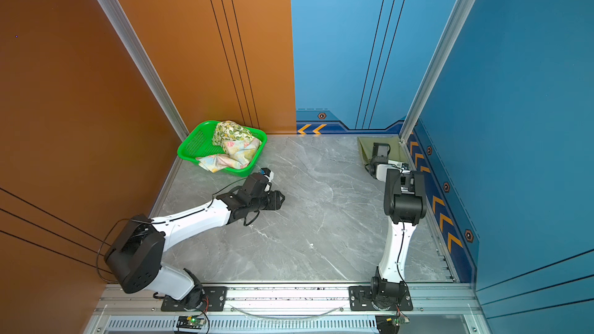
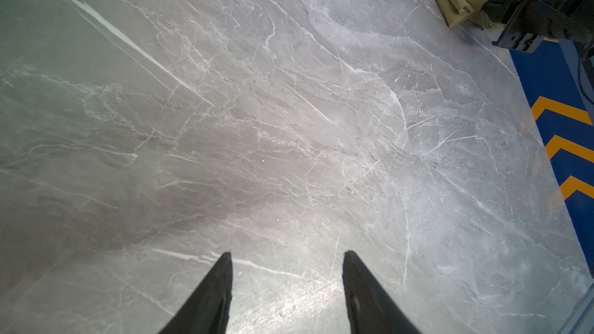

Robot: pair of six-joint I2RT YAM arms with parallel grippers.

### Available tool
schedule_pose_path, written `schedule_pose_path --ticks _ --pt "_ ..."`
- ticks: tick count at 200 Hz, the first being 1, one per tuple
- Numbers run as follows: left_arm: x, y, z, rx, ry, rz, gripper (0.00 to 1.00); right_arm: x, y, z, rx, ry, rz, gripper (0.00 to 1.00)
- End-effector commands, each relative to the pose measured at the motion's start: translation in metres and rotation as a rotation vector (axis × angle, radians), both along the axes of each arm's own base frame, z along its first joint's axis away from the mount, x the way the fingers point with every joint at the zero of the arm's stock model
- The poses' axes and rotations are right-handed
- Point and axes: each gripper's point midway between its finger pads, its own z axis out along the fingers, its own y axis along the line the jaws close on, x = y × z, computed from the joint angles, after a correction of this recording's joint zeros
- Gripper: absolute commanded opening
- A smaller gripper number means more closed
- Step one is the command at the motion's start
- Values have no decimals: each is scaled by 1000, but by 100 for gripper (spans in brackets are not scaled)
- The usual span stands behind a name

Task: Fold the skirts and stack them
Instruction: 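Carry the folded skirt with the right gripper to the far corner and set it down, then reach the left gripper into the green basket and grasp the floral skirt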

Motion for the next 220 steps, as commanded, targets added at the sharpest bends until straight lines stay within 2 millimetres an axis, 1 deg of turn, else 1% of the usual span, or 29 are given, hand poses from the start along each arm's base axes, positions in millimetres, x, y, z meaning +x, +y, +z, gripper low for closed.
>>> schedule_pose_path --ticks 1,25,39,43,48,53,59,60,66,73,77,79,80,82,85,86,90,108,117,134,141,149,157,162,171,181,190,203,220 --pt "3 4 8 8 -2 -1 56 -8 7 -13 -13 68 -15 0" --pt "3 8 13 11 -9 7 56 -7 10 -16 -6 65 -11 0" --pt "4 12 20 9 -20 16 59 -6 10 -15 -3 64 2 0" --pt "5 13 22 12 -25 23 60 -6 10 -13 -5 64 9 4" --pt "6 15 26 14 -32 28 62 -6 9 -11 -9 63 19 13" --pt "8 17 30 18 -40 34 65 -5 10 -7 -16 59 34 21" --pt "12 18 40 15 -65 42 70 -4 11 0 -33 52 60 29" --pt "10 20 39 23 -57 44 70 -4 11 0 -36 51 67 30" --pt "11 23 44 38 -60 48 73 -2 13 8 -62 49 107 42" --pt "14 25 54 44 -82 55 78 -2 16 16 -87 55 152 58" --pt "14 28 54 60 -80 59 80 -5 17 18 -100 68 169 65" --pt "18 27 65 53 -102 63 82 -7 18 16 -105 79 177 68" --pt "19 27 68 55 -105 65 83 -8 18 15 -108 85 180 70" --pt "21 29 71 59 -109 70 85 -8 18 28 -120 70 185 73" --pt "22 30 74 67 -111 75 85 -10 19 34 -136 67 197 78" --pt "22 31 76 69 -114 76 88 -11 20 35 -140 67 201 79" --pt "24 34 81 82 -115 84 91 -14 20 40 -162 67 218 83" --pt "32 48 103 137 -122 118 98 -29 27 60 -256 75 298 97" --pt "34 58 114 180 -128 139 99 -38 30 69 -298 93 340 100" --pt "44 86 128 264 -130 199 98 -52 43 84 -386 112 439 100" --pt "49 100 129 296 -122 231 98 -58 50 90 -420 124 481 100" --pt "55 119 129 337 -112 275 98 -61 64 99 -461 112 547 100" --pt "61 136 129 369 -107 312 98 -68 77 107 -489 99 598 94" --pt "64 146 128 391 -101 332 98 -74 86 113 -518 95 623 93" --pt "69 166 125 439 -93 377 99 -86 105 128 -601 77 673 93" --pt "74 185 120 467 -69 420 99 -100 131 139 -675 70 739 92" --pt "78 202 114 471 -46 462 99 -110 156 145 -701 46 815 92" --pt "83 223 104 459 -6 518 99 -124 191 148 -719 14 920 91" --pt "94 242 91 411 40 570 99 -138 238 153 -745 -42 1047 91"
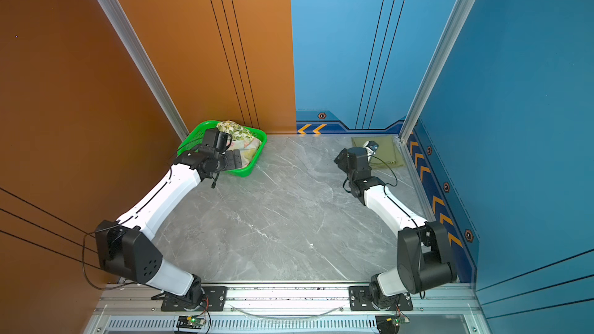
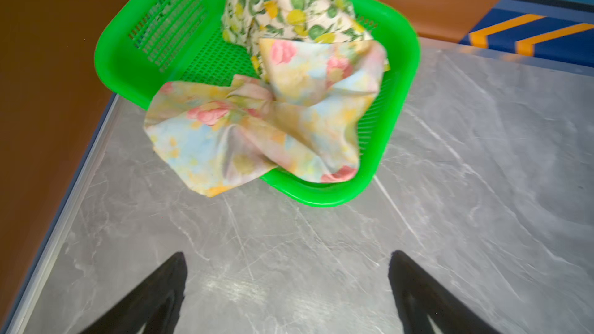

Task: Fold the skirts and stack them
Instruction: 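Reach the left gripper into the green basket and grasp the floral skirt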

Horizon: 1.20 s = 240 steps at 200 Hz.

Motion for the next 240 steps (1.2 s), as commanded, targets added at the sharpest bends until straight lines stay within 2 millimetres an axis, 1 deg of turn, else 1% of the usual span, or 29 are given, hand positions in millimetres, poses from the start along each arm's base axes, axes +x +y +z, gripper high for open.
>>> schedule_pose_path --ticks 1,18,35,43,52,72,102,108,123,128,140,150,155,164,186,207,240 --pt "4 30 -17 -9 66 75 99 -23 42 -6 -121 23 174 91" --pt "17 43 -28 -55 69 112 99 -31 79 -3 -136 21 270 91" --pt "30 51 -37 -109 64 131 99 -33 101 -3 -146 33 328 91" --pt "35 55 -42 -139 64 141 99 -33 108 -1 -148 35 349 91" --pt "40 57 -46 -173 62 145 100 -34 111 0 -160 35 358 91" --pt "52 63 -52 -217 44 155 96 -36 116 1 -175 29 370 91" --pt "71 64 -57 -265 17 142 87 -35 113 -3 -189 46 366 91" --pt "75 63 -58 -268 15 137 77 -35 113 -3 -190 47 367 91" --pt "83 62 -56 -273 7 128 56 -36 111 -4 -193 51 364 90" --pt "86 61 -55 -278 4 123 45 -36 111 -5 -194 53 364 91" --pt "90 58 -47 -289 -16 110 25 -36 109 -5 -197 54 360 90" --pt "94 55 -37 -295 -43 98 6 -36 109 -6 -198 58 358 90" --pt "95 54 -32 -297 -56 93 0 -36 108 -7 -199 60 356 90" --pt "97 51 -21 -301 -80 83 0 -35 106 -7 -196 63 353 90" --pt "98 44 18 -314 -159 50 0 -35 105 -7 -187 68 359 90" --pt "95 35 65 -328 -253 11 0 -36 101 -7 -183 74 358 90" --pt "81 22 138 -362 -430 -39 0 -38 93 -8 -147 81 343 90"
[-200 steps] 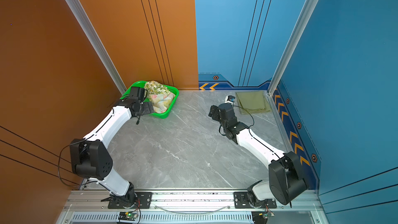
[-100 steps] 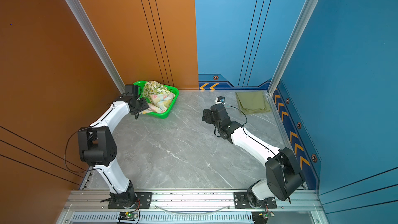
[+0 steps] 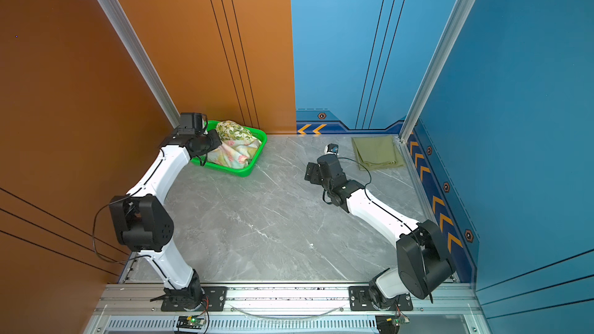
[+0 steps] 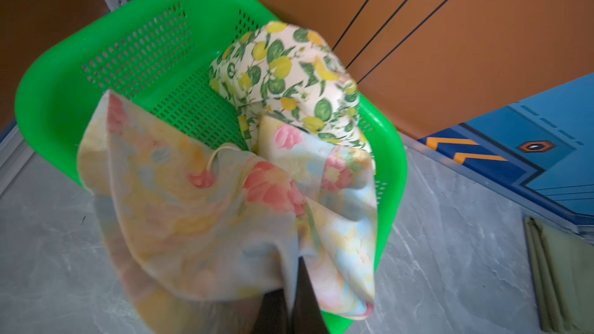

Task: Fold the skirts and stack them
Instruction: 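Reach the left gripper into the green basket and grasp the floral skirt, then pull the floral skirt out with the left gripper while the right gripper grasps its end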

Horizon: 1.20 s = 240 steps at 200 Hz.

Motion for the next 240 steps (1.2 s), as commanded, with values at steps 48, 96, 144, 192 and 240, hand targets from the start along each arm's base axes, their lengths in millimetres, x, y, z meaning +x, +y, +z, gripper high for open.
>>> schedule_pose_path --ticks 48,96,144,192,240 --pt "-38 -36 189 -155 -494 -131 0 -5 -16 9 35 4 -21 90" --pt "-84 -106 249 -232 -623 -363 0 -5 -43 23 67 -21 -82 90" --pt "-139 -198 266 -270 -654 -597 0 -22 -89 32 92 -32 -200 90" --pt "-176 -244 210 -348 -574 -682 0 -56 -143 38 107 -27 -317 90" --pt "-177 -223 -24 -299 -116 -513 77 -102 -135 2 95 155 -228 90"
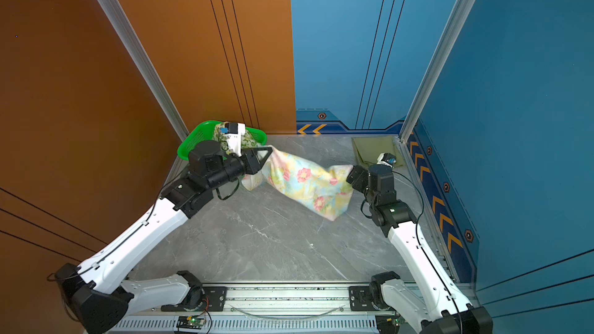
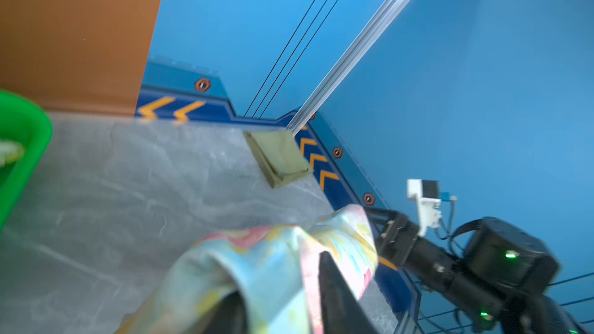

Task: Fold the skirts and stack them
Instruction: 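Pull the floral skirt out with the left gripper while the right gripper grasps its end, then lay the floral skirt flat on the table with both grippers holding its edge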

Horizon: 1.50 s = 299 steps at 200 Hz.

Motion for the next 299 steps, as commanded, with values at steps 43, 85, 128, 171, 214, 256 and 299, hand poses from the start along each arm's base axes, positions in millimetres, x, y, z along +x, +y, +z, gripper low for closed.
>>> schedule_pose_path --ticks 43,85,128,171,214,256,299 --pt "-43 43 -156 241 326 145 85 -76 17 -86 -2 364 138 90" --pt "-69 55 -176 342 358 161 85 -101 20 -131 27 502 159 90" --pt "-76 60 -192 407 404 166 90 -93 28 -160 57 544 169 88" --pt "-59 54 -205 460 437 172 91 -49 32 -156 47 503 156 88" --pt "-26 47 -221 483 486 211 94 -1 40 -163 37 511 163 88" --pt "10 42 -236 453 529 219 93 30 42 -169 23 509 164 85" --pt "45 27 -259 429 583 188 88 43 43 -179 37 531 175 73"
